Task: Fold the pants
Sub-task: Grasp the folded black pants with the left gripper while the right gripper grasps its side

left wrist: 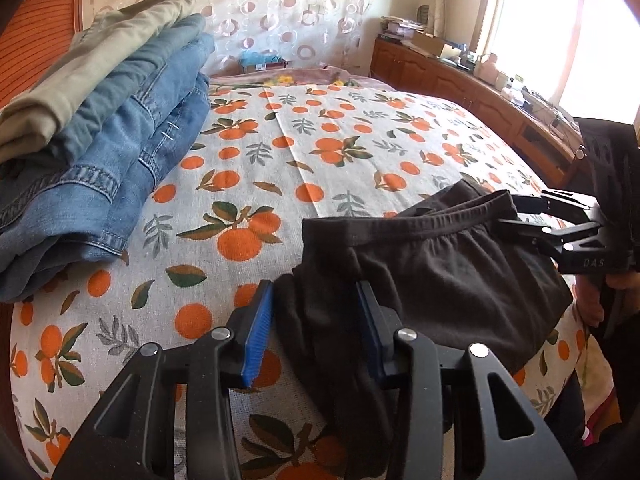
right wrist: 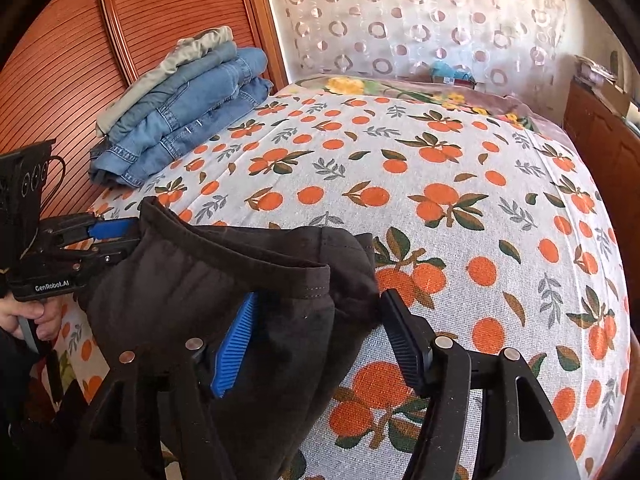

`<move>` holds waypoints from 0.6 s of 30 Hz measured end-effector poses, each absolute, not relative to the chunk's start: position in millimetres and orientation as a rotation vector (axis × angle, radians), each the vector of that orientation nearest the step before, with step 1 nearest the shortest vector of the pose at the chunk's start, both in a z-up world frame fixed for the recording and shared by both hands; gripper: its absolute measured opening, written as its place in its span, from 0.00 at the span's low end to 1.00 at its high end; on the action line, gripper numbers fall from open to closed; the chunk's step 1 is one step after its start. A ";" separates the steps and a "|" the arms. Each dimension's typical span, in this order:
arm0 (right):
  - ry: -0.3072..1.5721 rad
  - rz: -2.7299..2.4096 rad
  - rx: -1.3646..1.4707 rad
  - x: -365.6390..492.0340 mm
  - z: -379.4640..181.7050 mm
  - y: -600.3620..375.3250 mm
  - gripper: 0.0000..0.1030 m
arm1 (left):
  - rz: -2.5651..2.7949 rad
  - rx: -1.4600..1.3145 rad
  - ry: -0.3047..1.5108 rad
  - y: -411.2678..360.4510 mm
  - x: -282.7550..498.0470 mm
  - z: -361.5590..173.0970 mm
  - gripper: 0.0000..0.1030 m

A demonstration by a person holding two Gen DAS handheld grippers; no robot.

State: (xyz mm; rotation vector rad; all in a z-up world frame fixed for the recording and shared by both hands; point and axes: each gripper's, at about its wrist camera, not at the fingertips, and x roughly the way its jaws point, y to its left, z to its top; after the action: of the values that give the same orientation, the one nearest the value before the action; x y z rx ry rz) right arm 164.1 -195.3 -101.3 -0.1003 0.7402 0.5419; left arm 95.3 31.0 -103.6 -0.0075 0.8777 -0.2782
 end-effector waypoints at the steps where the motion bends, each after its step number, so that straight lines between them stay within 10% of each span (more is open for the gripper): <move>1: 0.740 0.543 -0.101 164.1 -101.4 -195.4 0.65 | -0.281 -0.003 0.879 29.3 96.0 -103.8 0.35; 18: 0.740 0.545 -0.101 163.8 -102.1 -195.2 0.65 | -0.342 -0.066 0.827 26.5 82.4 -95.6 0.13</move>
State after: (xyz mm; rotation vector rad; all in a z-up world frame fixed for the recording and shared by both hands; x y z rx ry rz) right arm 163.8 -195.2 -102.1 -0.1013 0.7396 0.5448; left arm 82.4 26.6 -95.6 -0.0656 0.8268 -0.3420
